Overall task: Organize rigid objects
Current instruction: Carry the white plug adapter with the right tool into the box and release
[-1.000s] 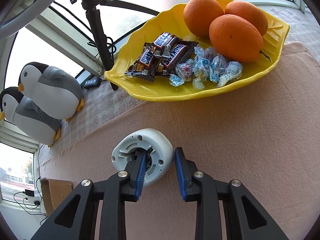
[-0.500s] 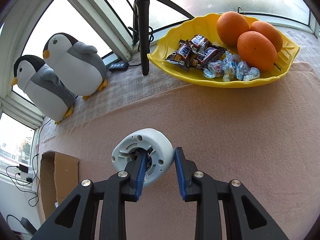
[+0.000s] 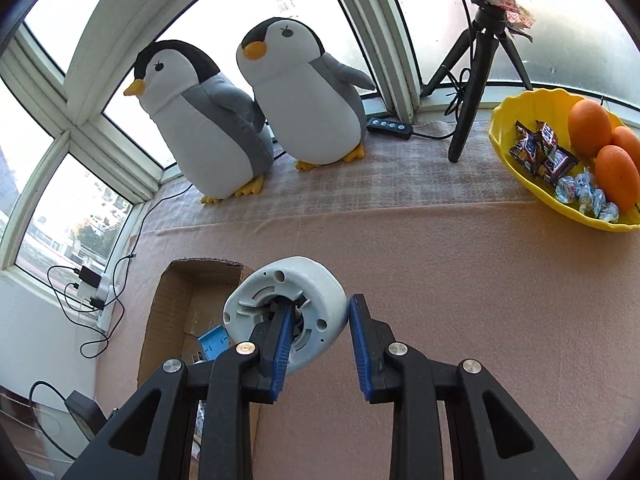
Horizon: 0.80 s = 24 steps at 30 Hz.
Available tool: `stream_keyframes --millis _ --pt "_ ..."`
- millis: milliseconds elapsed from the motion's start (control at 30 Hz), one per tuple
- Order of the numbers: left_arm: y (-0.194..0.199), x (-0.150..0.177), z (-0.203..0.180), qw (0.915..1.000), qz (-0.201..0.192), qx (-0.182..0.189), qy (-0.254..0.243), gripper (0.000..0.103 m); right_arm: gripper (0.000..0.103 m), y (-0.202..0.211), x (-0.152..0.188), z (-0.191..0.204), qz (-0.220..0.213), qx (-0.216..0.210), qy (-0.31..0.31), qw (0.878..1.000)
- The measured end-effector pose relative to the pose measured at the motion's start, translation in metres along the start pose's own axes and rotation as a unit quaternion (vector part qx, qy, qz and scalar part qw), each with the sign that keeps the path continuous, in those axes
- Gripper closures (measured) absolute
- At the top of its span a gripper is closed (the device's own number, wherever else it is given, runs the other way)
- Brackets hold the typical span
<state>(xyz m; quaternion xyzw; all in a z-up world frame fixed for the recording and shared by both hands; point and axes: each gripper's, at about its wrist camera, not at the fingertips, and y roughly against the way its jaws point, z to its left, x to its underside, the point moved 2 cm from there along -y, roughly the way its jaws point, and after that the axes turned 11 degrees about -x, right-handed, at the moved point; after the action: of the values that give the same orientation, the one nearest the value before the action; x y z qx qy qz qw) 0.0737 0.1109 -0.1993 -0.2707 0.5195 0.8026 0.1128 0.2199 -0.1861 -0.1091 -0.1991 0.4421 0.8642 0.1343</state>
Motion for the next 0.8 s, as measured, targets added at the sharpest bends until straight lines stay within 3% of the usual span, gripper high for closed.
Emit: stream_keyframes --millis 367,800 --pt "0.000 0.000 0.001 1.0000 -0.001 0.001 0.002 0.043 0.078 -0.047 0.005 0.061 0.038 -0.014 0.066 0.997" --pt "-0.001 0.000 0.001 1.0000 -0.001 0.001 0.003 0.043 0.078 -0.107 0.004 0.087 0.074 0.040 0.124 0.989"
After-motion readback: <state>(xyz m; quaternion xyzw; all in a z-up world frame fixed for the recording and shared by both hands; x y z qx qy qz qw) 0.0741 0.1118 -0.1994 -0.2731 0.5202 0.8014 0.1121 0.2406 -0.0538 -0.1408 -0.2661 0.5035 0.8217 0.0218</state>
